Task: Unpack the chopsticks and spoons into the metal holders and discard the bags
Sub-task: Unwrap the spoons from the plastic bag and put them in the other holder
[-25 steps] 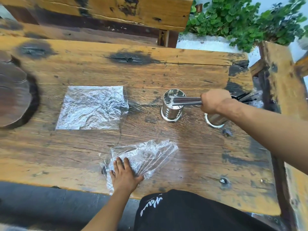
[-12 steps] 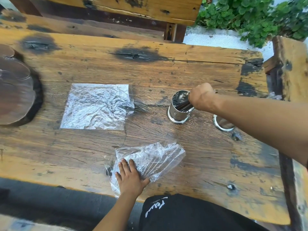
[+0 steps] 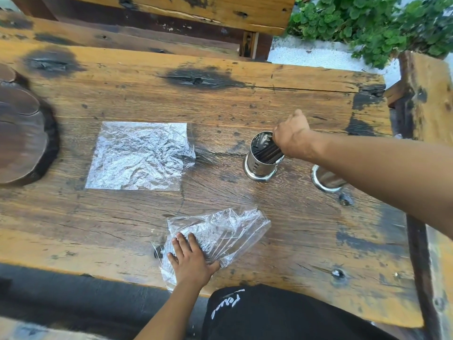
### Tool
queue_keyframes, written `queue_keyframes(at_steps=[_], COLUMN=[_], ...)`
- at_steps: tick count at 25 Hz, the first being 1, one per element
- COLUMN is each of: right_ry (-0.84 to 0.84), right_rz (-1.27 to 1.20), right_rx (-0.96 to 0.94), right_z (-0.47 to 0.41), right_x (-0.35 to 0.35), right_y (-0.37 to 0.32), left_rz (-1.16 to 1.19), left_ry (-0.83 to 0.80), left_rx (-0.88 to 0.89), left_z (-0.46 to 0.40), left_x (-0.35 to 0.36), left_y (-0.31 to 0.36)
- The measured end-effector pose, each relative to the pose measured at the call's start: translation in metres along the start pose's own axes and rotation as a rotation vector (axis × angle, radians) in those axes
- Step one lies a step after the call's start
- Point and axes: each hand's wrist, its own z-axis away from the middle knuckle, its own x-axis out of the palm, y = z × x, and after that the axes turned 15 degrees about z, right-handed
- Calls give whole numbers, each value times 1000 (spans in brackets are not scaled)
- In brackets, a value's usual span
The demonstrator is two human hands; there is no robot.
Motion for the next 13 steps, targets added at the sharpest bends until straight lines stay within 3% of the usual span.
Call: queue_keyframes(at_steps=[7,13], right_ry=[90,692], right_rz=[-174,-511], right_rx=[-7,-47], right_z=[32,85], right_x=[-1,2], right_y=[10,-54], left_rz=[-12,-37], left_ry=[2,43], left_rx=[3,3], left_z=[3,9], left_x=[-2,-6], left_y=[2,10])
